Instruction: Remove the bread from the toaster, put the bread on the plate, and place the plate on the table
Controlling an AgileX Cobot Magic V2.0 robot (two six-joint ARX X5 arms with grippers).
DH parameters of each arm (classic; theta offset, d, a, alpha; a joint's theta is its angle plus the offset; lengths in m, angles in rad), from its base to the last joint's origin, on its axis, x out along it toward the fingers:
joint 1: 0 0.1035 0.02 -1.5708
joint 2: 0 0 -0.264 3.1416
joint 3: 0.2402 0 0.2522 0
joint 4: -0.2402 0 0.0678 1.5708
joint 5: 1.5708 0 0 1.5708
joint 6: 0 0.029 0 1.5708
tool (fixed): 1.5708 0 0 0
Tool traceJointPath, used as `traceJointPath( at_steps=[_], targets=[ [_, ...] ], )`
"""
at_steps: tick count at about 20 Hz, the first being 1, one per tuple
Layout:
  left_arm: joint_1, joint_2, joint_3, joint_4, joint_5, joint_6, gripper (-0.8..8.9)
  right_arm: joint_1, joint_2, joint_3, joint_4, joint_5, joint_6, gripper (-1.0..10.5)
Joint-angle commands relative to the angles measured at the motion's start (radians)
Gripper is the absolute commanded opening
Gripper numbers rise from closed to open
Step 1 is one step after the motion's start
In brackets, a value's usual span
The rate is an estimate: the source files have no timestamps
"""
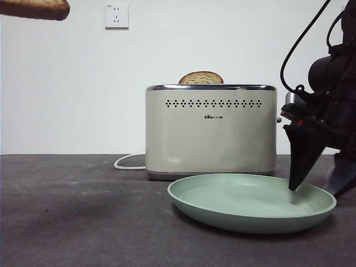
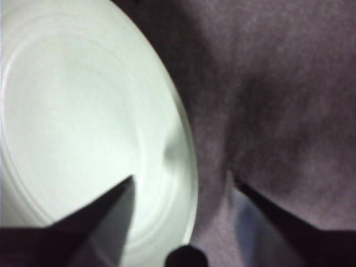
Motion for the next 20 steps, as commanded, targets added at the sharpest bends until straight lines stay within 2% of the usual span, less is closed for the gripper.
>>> traceJointPath(
  at_steps=[1,7,10,14,19,20],
  targets=[
    [0.003,-0.004,-0.003,0.006,-0.002,-0.003,-0.06,0.007,0.007,-0.001,0.013,0.000,-0.011,0.0],
    [0.003,-0.004,-0.003,-0.005,-0.002,-0.003,-0.07,0.007,0.003,-0.001,0.021,-0.005,-0.015,-0.2],
    [0.003,-0.004,-0.003,-0.009,-0.001,-0.003,-0.07,0.042,-0.039,-0.001,0.017,-0.009,0.002,-0.2],
    [0.003,-0.004,-0.003,-0.008,-0.001,-0.003,-0.08,0.160,-0.150,0.000,0.037,-0.005,0.043,-0.2],
    [0.003,0.027,-0.010,-0.007,0.001,-0.005,-0.08,0.367,-0.195,0.000,0.159,0.005,0.153,-0.2],
    [0.003,0.042,-0.015,-0.003,0.005,-0.004,-0.08,0.408,-0.195,0.000,0.189,0.029,0.174,-0.2]
  ],
)
